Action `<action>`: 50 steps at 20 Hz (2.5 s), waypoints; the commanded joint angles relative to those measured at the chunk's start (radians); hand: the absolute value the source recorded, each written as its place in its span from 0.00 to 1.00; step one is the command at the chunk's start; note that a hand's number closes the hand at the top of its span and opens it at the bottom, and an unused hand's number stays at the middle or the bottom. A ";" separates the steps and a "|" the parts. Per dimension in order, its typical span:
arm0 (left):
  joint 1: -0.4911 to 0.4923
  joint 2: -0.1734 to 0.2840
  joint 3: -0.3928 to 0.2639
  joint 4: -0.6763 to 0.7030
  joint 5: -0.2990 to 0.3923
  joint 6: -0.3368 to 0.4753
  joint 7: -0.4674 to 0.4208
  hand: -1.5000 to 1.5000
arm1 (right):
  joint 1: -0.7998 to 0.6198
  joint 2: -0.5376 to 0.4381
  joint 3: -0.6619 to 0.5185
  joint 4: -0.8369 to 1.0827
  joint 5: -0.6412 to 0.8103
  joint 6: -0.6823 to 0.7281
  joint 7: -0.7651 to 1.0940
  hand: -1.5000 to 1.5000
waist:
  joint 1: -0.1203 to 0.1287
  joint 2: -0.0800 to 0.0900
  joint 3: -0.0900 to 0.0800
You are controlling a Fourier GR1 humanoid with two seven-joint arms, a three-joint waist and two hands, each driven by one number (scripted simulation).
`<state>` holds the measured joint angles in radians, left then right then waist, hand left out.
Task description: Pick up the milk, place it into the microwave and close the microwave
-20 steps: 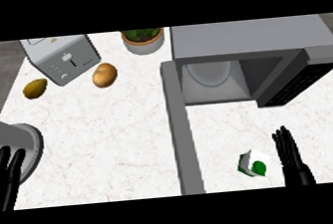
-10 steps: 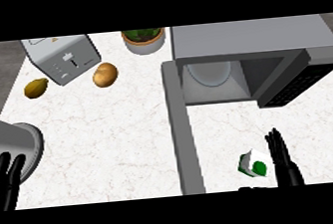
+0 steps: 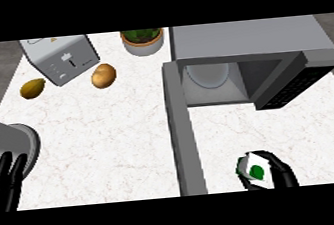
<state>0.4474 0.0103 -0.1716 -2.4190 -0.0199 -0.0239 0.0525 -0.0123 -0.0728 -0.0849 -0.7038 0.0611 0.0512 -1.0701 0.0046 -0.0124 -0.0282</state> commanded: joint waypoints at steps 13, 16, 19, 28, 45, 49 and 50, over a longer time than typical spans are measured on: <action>0.043 0.011 0.025 0.000 0.019 -0.028 -0.030 0.00 | -0.065 -0.024 0.053 0.000 -0.051 0.150 -0.094 1.00 | 0.005 0.012 0.029; 0.038 0.009 0.068 0.001 0.057 -0.027 -0.018 0.00 | 0.008 -0.007 0.098 -0.187 -0.052 0.121 0.019 1.00 | -0.003 0.010 0.028; -0.012 0.044 0.197 0.090 0.172 -0.067 -0.044 0.00 | 0.010 0.006 0.110 -0.321 -0.065 0.076 0.162 1.00 | -0.005 0.011 0.027; 0.070 -0.003 0.135 0.088 0.101 -0.081 -0.119 0.00 | -0.121 0.064 0.155 -0.492 -0.004 -0.096 0.408 1.00 | 0.002 0.010 0.027; -0.023 0.037 0.208 0.063 0.179 -0.104 -0.004 0.00 | -0.777 -0.052 -0.045 0.204 0.107 -0.374 0.514 1.00 | 0.042 0.032 0.030; -0.007 0.037 0.206 0.081 0.187 -0.127 -0.024 0.00 | -0.890 -0.101 -0.066 0.322 0.140 -0.448 0.562 1.00 | 0.062 0.037 0.030; -0.030 0.059 0.253 0.116 0.219 -0.143 -0.040 0.00 | -0.912 -0.095 -0.073 0.338 0.141 -0.473 0.556 1.00 | 0.054 0.034 0.029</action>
<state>0.4510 0.0509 0.0453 -2.3472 0.1671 -0.1500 0.0223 -0.8174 -0.1341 -0.1265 -0.4750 0.1838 -0.3594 -0.5297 0.0501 0.0176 0.0014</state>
